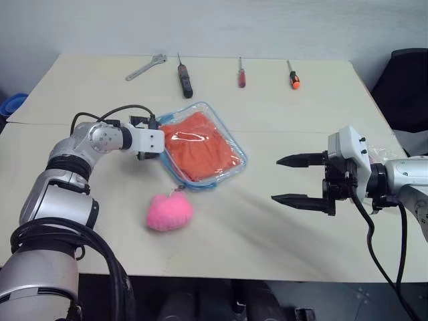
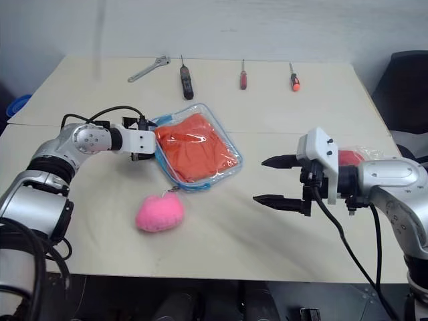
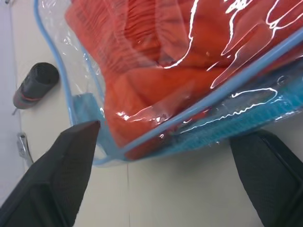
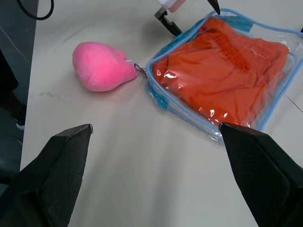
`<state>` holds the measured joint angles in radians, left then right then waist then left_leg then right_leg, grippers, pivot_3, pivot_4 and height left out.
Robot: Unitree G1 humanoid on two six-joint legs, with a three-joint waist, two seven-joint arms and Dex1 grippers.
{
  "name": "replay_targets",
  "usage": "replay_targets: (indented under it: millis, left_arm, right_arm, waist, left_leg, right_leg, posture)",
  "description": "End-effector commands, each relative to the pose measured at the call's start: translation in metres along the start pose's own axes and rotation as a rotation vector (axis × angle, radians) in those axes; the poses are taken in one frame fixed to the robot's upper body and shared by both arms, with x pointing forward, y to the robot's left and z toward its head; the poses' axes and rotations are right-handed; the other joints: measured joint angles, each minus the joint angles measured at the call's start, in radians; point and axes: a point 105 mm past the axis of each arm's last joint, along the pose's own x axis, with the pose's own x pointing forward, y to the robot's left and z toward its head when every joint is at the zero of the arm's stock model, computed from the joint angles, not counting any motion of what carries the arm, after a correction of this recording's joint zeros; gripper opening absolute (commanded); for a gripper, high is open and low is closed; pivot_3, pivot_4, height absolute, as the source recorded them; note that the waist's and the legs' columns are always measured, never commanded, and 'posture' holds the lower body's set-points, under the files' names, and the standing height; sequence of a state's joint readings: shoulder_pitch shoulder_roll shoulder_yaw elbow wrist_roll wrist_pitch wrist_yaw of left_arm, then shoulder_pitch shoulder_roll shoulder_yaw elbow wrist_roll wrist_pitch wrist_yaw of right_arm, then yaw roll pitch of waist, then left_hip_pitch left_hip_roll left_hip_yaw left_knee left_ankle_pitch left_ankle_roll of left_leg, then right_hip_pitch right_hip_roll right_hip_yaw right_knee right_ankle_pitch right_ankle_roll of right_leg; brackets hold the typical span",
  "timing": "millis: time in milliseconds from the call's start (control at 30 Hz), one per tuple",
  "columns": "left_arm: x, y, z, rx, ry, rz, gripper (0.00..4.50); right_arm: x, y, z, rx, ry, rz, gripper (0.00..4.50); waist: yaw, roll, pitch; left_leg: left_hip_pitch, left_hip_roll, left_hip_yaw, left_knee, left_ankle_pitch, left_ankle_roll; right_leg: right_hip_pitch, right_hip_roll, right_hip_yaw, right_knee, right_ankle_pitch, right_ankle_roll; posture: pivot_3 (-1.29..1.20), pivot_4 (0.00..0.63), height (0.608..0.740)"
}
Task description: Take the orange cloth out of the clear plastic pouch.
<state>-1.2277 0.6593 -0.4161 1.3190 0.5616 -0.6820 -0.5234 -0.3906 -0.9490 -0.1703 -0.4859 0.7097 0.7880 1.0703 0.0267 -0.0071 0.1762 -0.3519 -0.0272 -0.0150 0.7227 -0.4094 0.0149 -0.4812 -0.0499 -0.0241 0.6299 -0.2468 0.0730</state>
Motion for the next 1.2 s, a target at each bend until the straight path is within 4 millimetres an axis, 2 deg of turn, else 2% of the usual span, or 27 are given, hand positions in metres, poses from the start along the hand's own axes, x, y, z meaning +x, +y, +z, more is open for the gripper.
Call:
replay_targets:
  millis: [33,367,400,567,700,800,967,1067,1200]
  left_arm:
    - [0.001,0.000,-0.003,-0.010,0.029,-0.007,3.31]
    - [0.004,-0.016,0.004,-0.092,-0.036,-0.092,0.24]
    - [0.004,-0.016,0.003,-0.124,-0.036,-0.100,0.04]
    - [0.000,-0.023,-0.005,-0.321,-0.009,-0.178,0.04]
    - [-0.002,-0.019,0.002,-0.449,-0.027,-0.204,0.04]
    - [-0.004,-0.024,0.033,-0.568,-0.075,-0.207,0.04]
    - [-0.012,-0.050,0.076,-0.619,-0.053,-0.180,0.04]
    - [-0.014,-0.062,0.086,-0.630,-0.005,-0.165,0.04]
    - [-0.016,-0.065,0.094,-0.609,0.035,-0.134,0.04]
  right_arm:
    - [-0.007,0.003,0.010,-0.052,-0.003,-0.025,4.50]
    - [-0.007,0.008,0.005,-0.046,0.007,-0.027,4.50]
    - [-0.006,0.008,0.005,-0.046,0.006,-0.025,4.50]
    - [-0.002,0.009,0.006,-0.055,0.007,-0.003,4.50]
    - [-0.003,0.010,0.004,-0.060,0.019,0.013,4.50]
    - [-0.002,0.010,0.001,-0.059,0.025,0.019,4.50]
    - [0.002,0.011,-0.001,-0.065,0.021,0.029,4.50]
    - [0.003,0.012,-0.001,-0.066,0.017,0.036,4.50]
    - [0.004,0.013,-0.003,-0.067,0.018,0.043,4.50]
  waist:
    - [0.001,0.000,0.000]
    - [-0.002,0.000,0.000]
    - [-0.002,0.000,0.000]
    - [-0.003,0.000,0.000]
    - [-0.003,0.000,0.000]
    - [-0.004,0.000,0.000]
    - [0.003,0.000,0.000]
    - [0.008,0.000,0.000]
    - [0.007,0.000,0.000]
  left_leg:
    - [0.000,0.000,0.000,0.001,0.000,0.000]
    - [0.000,-0.005,0.000,0.001,0.002,0.003]
    - [0.000,-0.006,0.000,0.001,0.002,0.004]
    - [0.000,-0.007,0.000,0.001,0.003,0.005]
    - [0.000,-0.008,-0.001,0.001,0.003,0.005]
    - [0.000,-0.008,-0.001,0.001,0.003,0.005]
    - [-0.001,-0.008,-0.004,0.001,0.003,0.006]
    - [-0.001,-0.010,-0.005,0.002,0.003,0.006]
    - [0.000,-0.010,-0.004,0.002,0.003,0.006]
  right_leg:
    - [0.000,0.000,0.000,0.000,0.000,0.000]
    - [0.001,-0.006,0.000,0.001,0.001,0.002]
    - [0.001,-0.006,0.000,0.001,0.001,0.002]
    - [0.001,-0.007,0.000,0.001,0.002,0.003]
    - [0.001,-0.008,0.000,0.002,0.002,0.003]
    - [0.001,-0.009,0.002,0.002,0.002,0.003]
    - [0.001,-0.010,0.008,0.001,0.002,0.003]
    - [0.003,-0.011,0.008,0.001,0.002,0.003]
    - [0.003,-0.011,0.009,0.001,0.002,0.004]
  posture:
    - [0.00,0.150,0.740]
    - [0.00,0.150,0.740]
    - [0.00,0.150,0.740]
    - [0.00,0.150,0.740]
    - [0.00,0.150,0.740]
    - [0.00,0.150,0.740]
    - [0.00,0.150,0.740]
    - [0.00,0.150,0.740]
    - [0.00,0.150,0.740]
